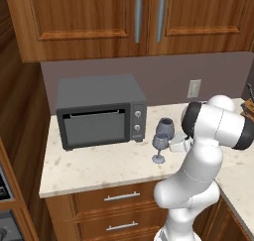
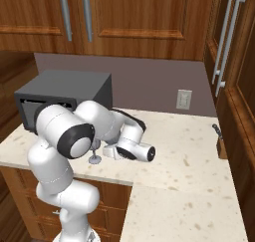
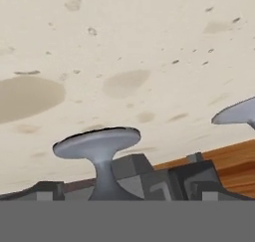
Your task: Retrieve the wine glasses from the counter and place one next to each plate.
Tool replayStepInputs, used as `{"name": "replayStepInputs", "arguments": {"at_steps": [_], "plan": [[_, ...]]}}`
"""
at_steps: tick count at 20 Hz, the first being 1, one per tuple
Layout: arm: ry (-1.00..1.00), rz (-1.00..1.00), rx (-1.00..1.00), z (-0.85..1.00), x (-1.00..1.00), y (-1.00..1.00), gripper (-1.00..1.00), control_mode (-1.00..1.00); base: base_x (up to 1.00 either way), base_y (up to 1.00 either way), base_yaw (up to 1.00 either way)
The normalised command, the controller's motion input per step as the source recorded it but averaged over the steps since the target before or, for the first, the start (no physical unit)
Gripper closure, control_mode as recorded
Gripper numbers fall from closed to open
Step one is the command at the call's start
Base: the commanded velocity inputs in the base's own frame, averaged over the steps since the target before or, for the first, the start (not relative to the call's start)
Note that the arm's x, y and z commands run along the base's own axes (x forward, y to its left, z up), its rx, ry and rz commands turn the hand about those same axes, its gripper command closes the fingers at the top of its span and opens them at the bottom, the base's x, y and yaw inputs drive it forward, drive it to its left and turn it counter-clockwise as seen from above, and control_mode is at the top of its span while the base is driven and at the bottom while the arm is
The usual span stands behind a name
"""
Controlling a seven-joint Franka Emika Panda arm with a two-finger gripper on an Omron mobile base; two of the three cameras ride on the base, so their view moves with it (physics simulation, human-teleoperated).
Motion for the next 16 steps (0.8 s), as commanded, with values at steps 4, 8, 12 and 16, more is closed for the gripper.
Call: {"name": "replayStepInputs", "arguments": {"at_steps": [4,8,12,16], "plan": [[0.0,-0.01,0.0,-0.13,0.07,0.02,-1.0,-1.0,0.0,0.0,0.0],[0.0,-0.02,0.0,-0.28,0.13,0.12,-1.0,-1.0,0.0,0.0,0.0],[0.0,-0.02,0.0,-0.12,0.22,0.04,-1.0,-1.0,0.0,0.0,0.0],[-0.03,0.0,0.0,0.0,0.27,0.0,-1.0,-1.0,0.0,0.0,0.0]]}}
